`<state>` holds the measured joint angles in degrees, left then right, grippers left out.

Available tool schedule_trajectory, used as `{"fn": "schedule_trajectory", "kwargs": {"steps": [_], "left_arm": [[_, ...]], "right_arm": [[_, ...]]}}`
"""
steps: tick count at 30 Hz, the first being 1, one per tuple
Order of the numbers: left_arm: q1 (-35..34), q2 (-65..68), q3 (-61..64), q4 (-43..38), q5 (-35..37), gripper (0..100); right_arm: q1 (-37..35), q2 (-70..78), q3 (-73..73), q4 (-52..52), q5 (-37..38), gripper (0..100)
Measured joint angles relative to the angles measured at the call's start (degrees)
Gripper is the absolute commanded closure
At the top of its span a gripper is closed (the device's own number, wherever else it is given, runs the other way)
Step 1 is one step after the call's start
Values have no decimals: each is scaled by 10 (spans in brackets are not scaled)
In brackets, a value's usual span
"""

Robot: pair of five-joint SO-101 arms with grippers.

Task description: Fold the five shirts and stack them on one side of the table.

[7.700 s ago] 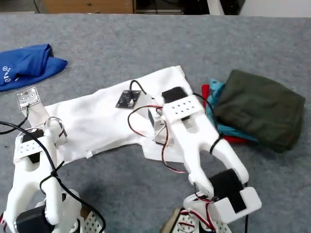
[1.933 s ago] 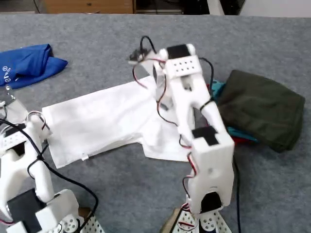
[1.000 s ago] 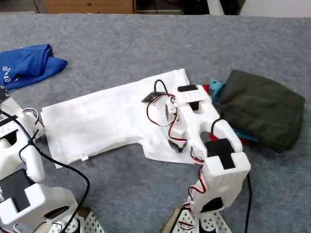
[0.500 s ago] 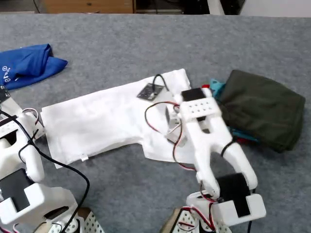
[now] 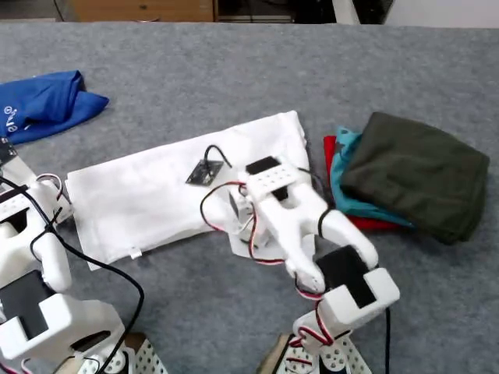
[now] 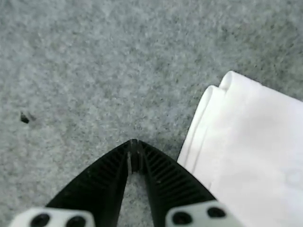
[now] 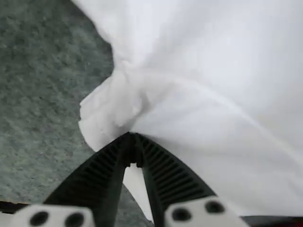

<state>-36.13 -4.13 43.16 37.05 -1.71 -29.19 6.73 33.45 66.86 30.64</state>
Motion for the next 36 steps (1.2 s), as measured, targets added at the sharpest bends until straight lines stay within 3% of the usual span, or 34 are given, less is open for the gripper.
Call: {"fn": "schedule_trajectory", "kwargs": {"steps": [6,20,28,36], "left_arm": [[0,0,0,0,0,980],[0,0,0,0,0,979],[0,0,0,0,0,979],[0,0,0,0,0,979]], "right_arm": [[-9,-20,17,-7,-2,979],[-9,-216,32,97,11,971],[-12,-219,143,106,117,694],[-14,-222,162,81,156,684]]}}
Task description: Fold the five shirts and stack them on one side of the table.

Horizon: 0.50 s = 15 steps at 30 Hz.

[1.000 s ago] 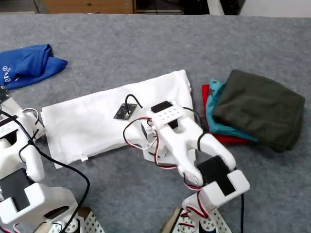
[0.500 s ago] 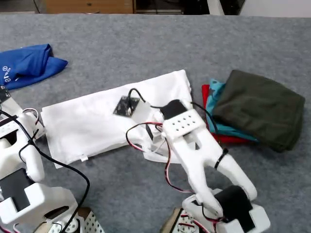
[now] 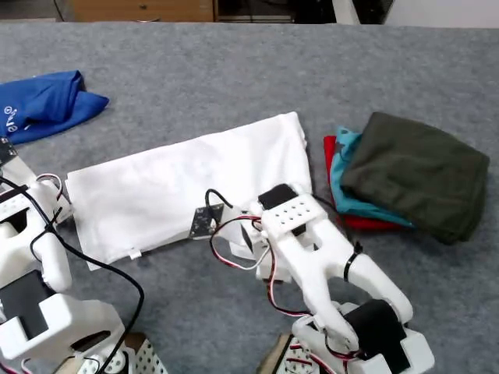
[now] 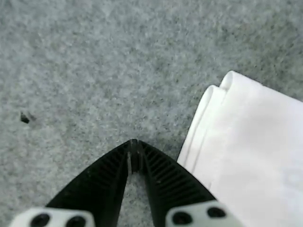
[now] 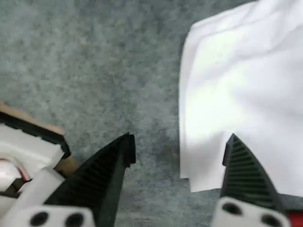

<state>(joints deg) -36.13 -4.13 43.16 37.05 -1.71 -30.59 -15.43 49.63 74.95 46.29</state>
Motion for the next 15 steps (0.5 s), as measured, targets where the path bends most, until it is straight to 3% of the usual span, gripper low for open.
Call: {"fn": "schedule_trajectory", "kwargs": {"steps": [15], "left_arm": [[0,0,0,0,0,979]], "right_arm": [[0,-2,81,-139,25,684]]}}
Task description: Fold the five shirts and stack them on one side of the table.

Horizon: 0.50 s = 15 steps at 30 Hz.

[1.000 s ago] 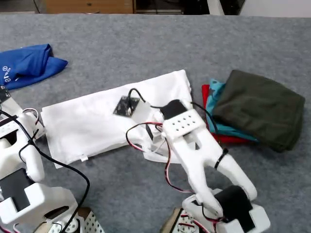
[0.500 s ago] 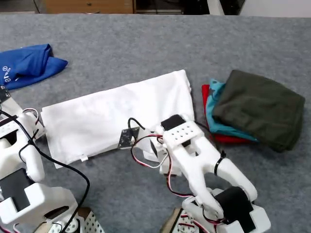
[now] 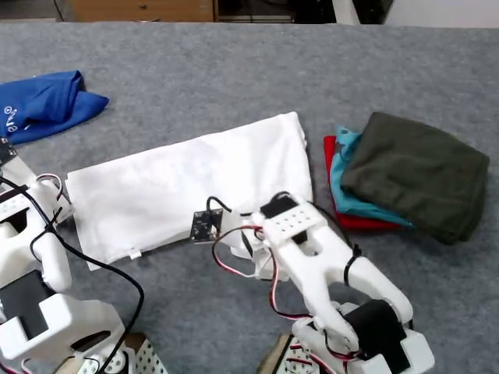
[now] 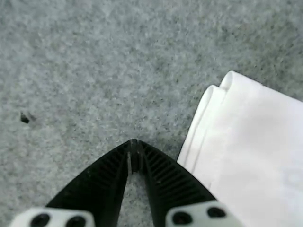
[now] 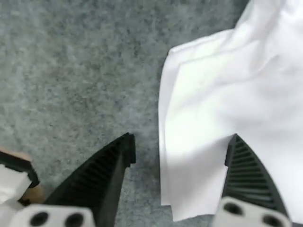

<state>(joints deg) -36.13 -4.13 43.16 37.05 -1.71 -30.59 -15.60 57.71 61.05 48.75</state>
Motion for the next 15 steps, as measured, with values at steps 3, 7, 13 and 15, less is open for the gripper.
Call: {"fn": "schedule_trajectory", "kwargs": {"steps": [3,7,13,15], "left_arm": [[0,0,0,0,0,979],[0,0,0,0,0,979],[0,0,0,0,0,979],[0,0,0,0,0,979]], "right_arm": [[-1,-2,25,-39,0,684],[-3,25,16,-54,0,685],[0,40,-1,-54,0,831],[2,40,-3,-62,0,899]]}}
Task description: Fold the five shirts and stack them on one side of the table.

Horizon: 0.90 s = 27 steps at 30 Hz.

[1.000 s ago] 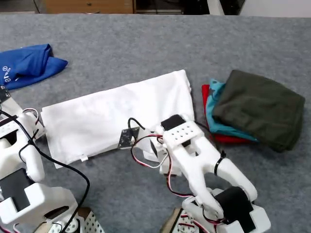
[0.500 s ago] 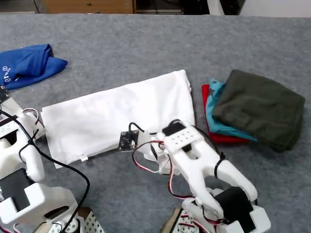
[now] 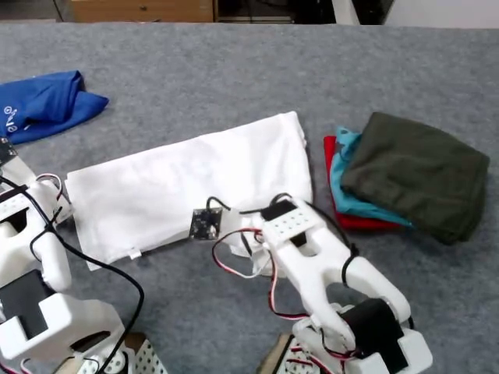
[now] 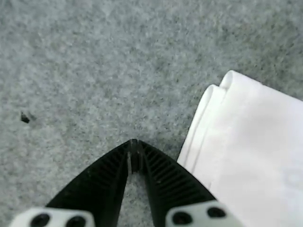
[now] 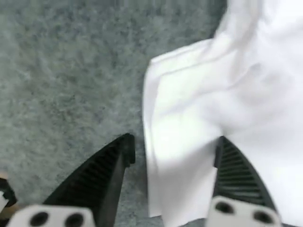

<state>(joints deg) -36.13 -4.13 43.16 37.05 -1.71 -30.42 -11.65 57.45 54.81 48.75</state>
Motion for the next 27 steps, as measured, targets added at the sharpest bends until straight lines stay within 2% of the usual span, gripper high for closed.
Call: {"fn": "schedule_trajectory", "kwargs": {"steps": [4,12,19,27], "left_arm": [[0,0,0,0,0,979],[0,0,0,0,0,979],[0,0,0,0,0,979],[0,0,0,0,0,979]], "right_arm": [[1,-1,-3,-14,-1,974],[34,17,-34,-15,-1,994],[41,35,-138,83,-1,994],[41,67,-280,153,37,994]]}}
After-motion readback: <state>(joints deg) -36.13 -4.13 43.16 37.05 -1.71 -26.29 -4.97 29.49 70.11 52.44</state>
